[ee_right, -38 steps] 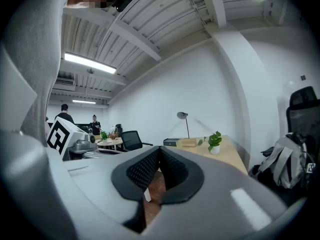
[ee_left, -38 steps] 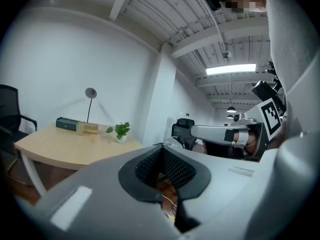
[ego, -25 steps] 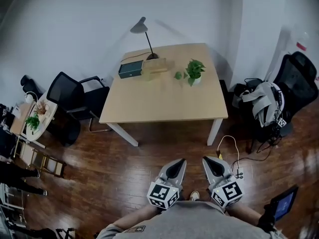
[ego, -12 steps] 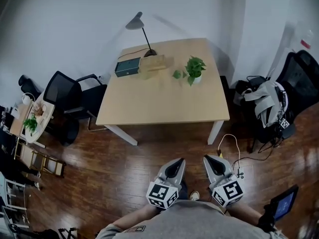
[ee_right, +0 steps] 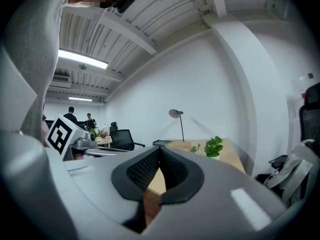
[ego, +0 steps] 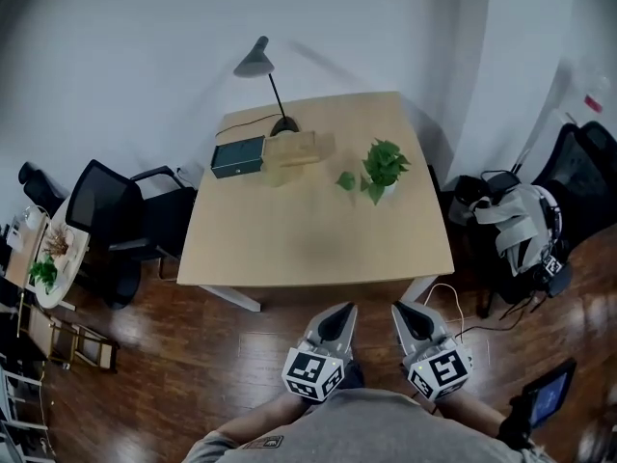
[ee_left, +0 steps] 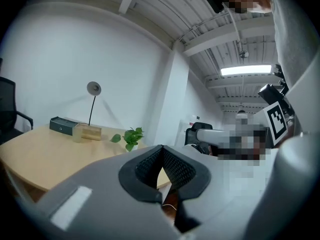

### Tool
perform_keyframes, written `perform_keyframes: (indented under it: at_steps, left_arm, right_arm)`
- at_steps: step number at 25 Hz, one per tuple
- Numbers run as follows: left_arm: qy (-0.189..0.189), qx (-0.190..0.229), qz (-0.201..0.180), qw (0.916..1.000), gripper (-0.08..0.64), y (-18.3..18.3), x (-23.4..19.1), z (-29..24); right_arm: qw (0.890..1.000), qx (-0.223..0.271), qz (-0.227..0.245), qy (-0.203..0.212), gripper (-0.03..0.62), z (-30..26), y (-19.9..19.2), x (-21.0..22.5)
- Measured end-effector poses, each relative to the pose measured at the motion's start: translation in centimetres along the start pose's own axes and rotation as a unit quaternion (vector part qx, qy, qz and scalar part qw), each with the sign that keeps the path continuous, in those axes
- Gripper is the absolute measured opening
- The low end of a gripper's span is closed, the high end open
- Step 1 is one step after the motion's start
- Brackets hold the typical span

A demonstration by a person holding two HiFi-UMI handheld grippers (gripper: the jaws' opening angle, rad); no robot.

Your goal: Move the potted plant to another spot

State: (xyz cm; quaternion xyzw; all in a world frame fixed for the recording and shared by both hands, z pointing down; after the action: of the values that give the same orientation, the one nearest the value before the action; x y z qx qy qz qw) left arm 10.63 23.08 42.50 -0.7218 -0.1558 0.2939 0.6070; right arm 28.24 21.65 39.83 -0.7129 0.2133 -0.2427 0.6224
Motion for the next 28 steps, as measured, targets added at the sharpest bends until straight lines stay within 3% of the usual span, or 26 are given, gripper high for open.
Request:
perform_keyframes:
  at_steps: [8, 15, 28]
  left_arm:
    - [-0.006, 0.001, 0.012, 0.9999, -0.006, 2.1, -8.0, -2.3]
    - [-0.021, -0.010, 0.022, 0.9995, -0.006, 2.4, -10.9, -4.8]
    - [-0.008, -0.019, 0.018, 0.9996, -0.006, 4.0, -15.2, -15.4]
  right_arm:
    - [1.000, -0.005, 0.000, -0.012, 0.005, -8.3, 0.9, -0.2]
    - [1.000, -0.013, -0.001, -0.026, 0.005, -11.6, 1.0, 0.8]
    - [1.000, -0.012, 0.001, -0.018, 0.005, -18.7, 1.5, 10.3]
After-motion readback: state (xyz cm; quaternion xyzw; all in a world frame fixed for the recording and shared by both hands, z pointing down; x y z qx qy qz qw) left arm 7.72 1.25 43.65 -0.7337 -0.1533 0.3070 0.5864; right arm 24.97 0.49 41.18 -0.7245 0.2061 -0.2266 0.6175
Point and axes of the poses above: the fingertips, and each gripper's own axes: z backward along the fingers, x to its right, y out of its top, the point moved 8 cm from there along z, backward along the fingers, and after that the axes turned 8 degrees about -y, right-handed, at the moved point
